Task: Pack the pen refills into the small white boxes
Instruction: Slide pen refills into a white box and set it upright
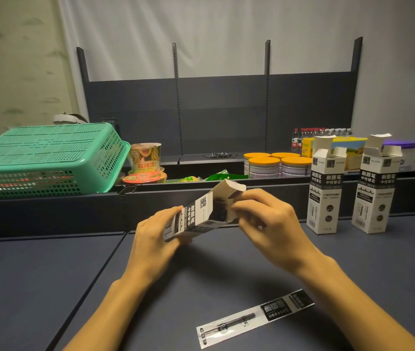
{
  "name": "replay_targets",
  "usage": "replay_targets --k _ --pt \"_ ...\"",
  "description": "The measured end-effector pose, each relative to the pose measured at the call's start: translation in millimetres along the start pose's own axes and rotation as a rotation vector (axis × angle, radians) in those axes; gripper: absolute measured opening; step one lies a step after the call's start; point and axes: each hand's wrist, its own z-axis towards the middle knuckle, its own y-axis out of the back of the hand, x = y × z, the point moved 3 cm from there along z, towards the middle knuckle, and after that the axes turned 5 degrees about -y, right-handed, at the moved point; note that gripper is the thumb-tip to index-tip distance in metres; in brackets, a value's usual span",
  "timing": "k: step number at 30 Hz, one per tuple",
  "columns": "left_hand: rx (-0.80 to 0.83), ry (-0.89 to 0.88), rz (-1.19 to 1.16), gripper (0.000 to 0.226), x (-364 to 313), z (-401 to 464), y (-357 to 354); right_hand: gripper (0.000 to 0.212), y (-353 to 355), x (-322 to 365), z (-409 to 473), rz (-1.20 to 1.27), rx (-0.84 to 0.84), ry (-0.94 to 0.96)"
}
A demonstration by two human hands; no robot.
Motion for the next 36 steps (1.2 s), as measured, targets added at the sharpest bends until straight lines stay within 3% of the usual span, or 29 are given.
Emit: replay_targets --k 3,5,8,11,14,17,22,25,36 --pt "-0.021 0.022 0.009 0.063 -1 0 3 0.012 7 -3 2 0.058 -0.011 -0.093" --pt "-0.036 0.048 0.016 0.063 0 0 6 0.010 15 -8 5 0.154 0.086 -0.258" --pt "-0.046 0.067 0.020 0.063 -1 0 8 0.009 19 -21 -1 0.239 0.603 -0.513" --pt "-0.045 0.062 0.022 0.063 -3 2 9 0.022 18 -29 -17 0.162 1.056 -0.569" --pt "-0.035 0.066 0.026 0.064 -4 1 8 0.037 19 -26 -25 -0.008 1.313 -0.635" --pt "-0.033 0.075 0.023 0.064 -4 1 8 0.040 20 -21 -26 -0.157 1.433 -0.653" --pt "-0.032 0.077 0.025 0.064 -4 0 8 0.026 16 -21 -28 -0.177 1.473 -0.635" --pt "-0.039 0.082 0.015 0.065 -4 0 8 0.023 14 -23 -28 -0.130 1.401 -0.620" --pt "-0.049 0.076 0.001 0.061 -2 0 7 0.006 19 -23 -8 0.368 0.756 -0.653"
